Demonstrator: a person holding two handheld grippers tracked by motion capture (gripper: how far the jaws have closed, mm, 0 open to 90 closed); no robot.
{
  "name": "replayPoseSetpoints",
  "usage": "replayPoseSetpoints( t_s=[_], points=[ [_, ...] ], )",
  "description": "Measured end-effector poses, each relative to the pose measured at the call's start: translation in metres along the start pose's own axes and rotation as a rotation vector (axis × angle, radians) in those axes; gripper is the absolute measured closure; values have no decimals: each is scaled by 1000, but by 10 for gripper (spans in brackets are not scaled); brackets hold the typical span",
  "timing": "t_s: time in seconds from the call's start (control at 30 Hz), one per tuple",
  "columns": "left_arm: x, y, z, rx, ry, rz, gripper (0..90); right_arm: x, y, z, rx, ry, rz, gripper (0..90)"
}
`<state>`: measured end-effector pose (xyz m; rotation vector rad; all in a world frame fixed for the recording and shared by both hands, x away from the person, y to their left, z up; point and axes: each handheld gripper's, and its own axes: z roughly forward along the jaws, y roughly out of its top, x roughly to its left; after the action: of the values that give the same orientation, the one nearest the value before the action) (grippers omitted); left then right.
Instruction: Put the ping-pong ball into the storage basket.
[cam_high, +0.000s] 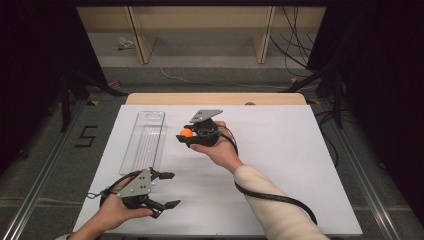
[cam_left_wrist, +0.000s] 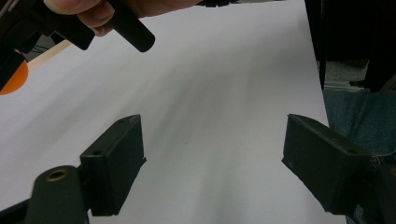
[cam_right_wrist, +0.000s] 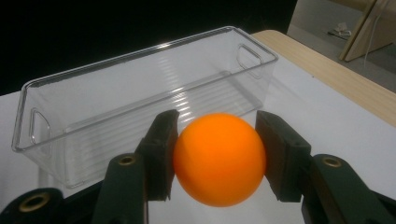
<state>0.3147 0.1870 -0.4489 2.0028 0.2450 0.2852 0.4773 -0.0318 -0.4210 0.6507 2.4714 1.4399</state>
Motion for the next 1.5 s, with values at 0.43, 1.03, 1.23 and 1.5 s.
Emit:
replayPoseSetpoints(
  t_s=[0.43, 1.03, 1.23, 1.5],
  points=[
    [0, 0, 0, 3, -5, 5, 200, 3, 7, 8, 6, 11, -10, 513],
    [-1, 0, 1, 7, -11, 8, 201, 4, 13, 18, 15, 20, -13, 514],
    [-1, 0, 0, 9, -11, 9, 201, 6, 16, 22, 14, 25, -16, 514],
    [-1, 0, 1, 7, -9, 11, 201, 8, 20, 29, 19, 32, -19, 513]
  ],
)
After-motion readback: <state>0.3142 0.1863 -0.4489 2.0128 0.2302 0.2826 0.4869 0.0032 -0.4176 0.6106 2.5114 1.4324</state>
